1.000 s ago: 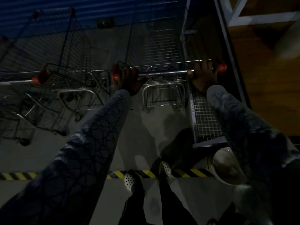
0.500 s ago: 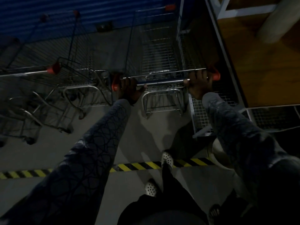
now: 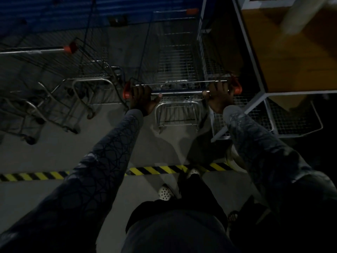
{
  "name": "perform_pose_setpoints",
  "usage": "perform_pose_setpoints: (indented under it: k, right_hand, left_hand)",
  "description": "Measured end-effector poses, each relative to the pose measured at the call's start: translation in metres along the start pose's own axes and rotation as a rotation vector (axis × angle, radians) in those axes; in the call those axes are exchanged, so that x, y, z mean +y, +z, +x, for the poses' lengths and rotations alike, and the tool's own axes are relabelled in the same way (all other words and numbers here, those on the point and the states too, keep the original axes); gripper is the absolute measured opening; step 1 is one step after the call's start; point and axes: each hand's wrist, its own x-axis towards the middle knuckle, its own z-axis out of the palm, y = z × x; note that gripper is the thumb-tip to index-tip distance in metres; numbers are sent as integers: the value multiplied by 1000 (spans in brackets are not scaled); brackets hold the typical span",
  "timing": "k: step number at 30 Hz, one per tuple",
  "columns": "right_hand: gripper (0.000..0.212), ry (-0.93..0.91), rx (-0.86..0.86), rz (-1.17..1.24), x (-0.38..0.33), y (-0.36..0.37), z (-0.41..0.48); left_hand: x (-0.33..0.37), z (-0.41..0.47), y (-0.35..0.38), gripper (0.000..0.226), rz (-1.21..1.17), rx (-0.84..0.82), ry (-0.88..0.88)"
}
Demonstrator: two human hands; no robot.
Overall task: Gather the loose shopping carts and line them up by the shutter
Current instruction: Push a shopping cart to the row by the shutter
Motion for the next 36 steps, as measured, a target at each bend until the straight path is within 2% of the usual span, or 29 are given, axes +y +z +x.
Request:
perform_pose_setpoints:
  k: [5,12,20,23,28,36]
  right_hand:
    - [73,-7,-21,-49,6,-5,-32]
    - [67,-39,6,-65,15,-8,-80]
    - [61,-102,-17,-30,41,-15,-131]
    - [56,-134,21,-40,49,-17,-153]
    - [60,-177,144,-115,60,-13,-191]
    - [45,-208,215,-74,69,-12,-242]
  left_hand:
    - [8,-40,0,91,50,2,12]
    - [16,-92,12,65,40,248,70]
    - [40,-156,13,57,2,319,68]
    - [48,-181,15,55,-17,367,66]
    - [56,-221,20,55,-27,431,68]
    - [68,-274,14,52,-8,457,85]
